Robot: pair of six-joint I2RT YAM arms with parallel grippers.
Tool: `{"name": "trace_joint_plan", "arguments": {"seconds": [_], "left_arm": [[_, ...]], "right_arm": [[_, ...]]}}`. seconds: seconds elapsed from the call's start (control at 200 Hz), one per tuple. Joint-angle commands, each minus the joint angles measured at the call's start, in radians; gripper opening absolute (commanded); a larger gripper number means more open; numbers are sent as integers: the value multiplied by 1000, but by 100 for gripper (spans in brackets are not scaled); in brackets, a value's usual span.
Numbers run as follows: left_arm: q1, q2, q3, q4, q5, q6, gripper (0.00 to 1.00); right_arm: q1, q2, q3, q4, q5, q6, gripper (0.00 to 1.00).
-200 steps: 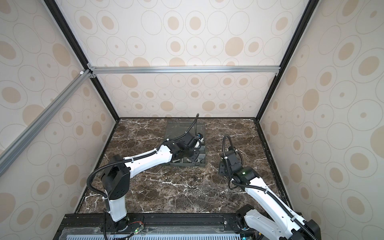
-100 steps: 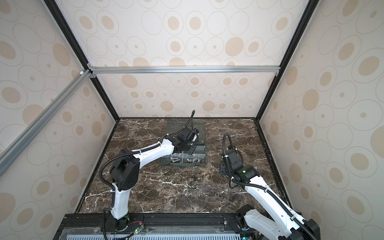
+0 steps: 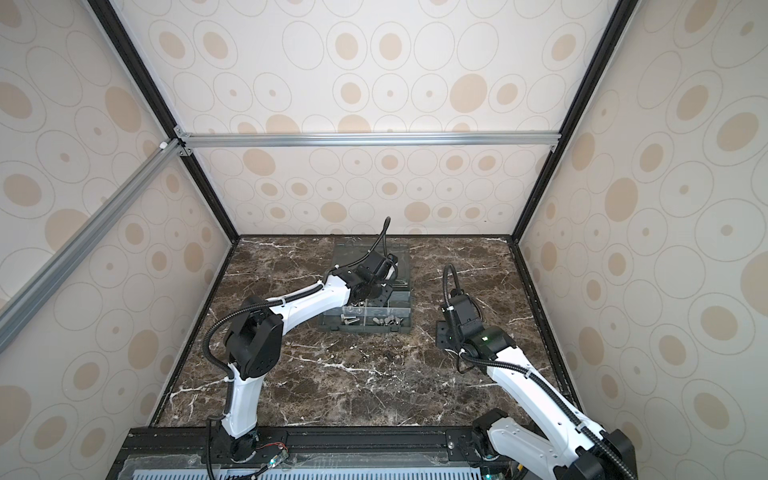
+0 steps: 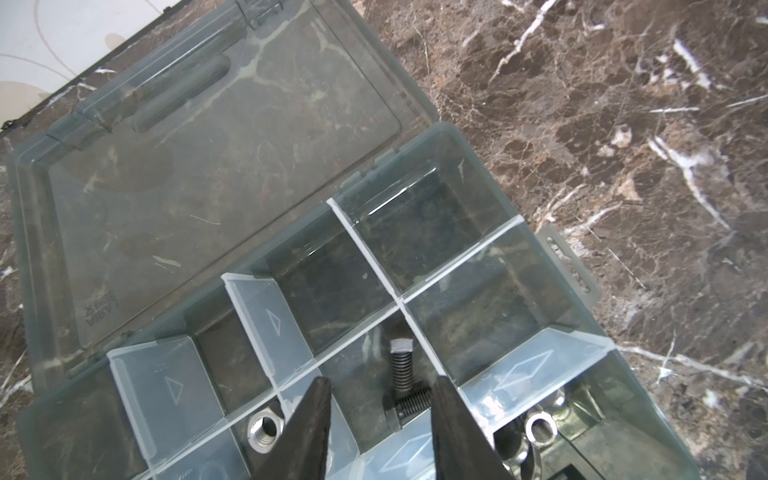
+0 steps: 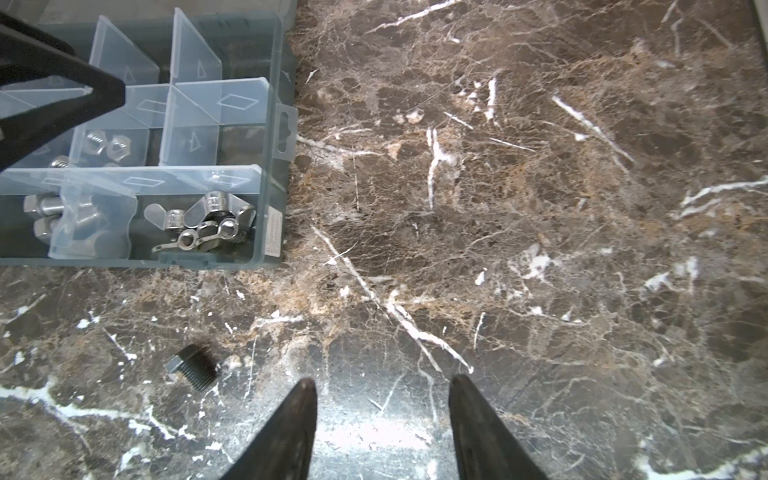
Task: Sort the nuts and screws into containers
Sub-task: 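Carry the black bolt over the organizer and release it into the bolt compartment, then withdraw the left gripper while the right gripper moves to the last black bolt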
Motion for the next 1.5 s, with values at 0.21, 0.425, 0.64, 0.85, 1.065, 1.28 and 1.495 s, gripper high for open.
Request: {"name": "trace_joint_plan", "arguments": {"seconds": [0.21, 0.425, 0.64, 0.85, 1.065, 1.28, 1.495], "left_arm": [[19, -186, -184, 117, 16, -162, 42], [17, -268, -293, 163, 2, -221, 42], [18, -317, -334, 206, 2, -267, 42], [18, -330, -348, 230, -3, -286, 43], [19, -362, -387, 245, 12, -296, 43], [18, -435, -482, 276, 23, -302, 43], [20, -477, -545, 319, 36, -288, 44]], "right_arm": [[-6, 47, -85, 130, -240, -43, 55], [39, 95, -121, 183, -310, -41, 55], [201, 171, -106, 182, -296, -5, 55], [267, 239, -104, 192, -297, 5, 54], [285, 304, -51, 178, -275, -37, 54], [307, 424, 29, 174, -246, -92, 53], [363, 516, 104, 179, -201, -23, 51]]}}
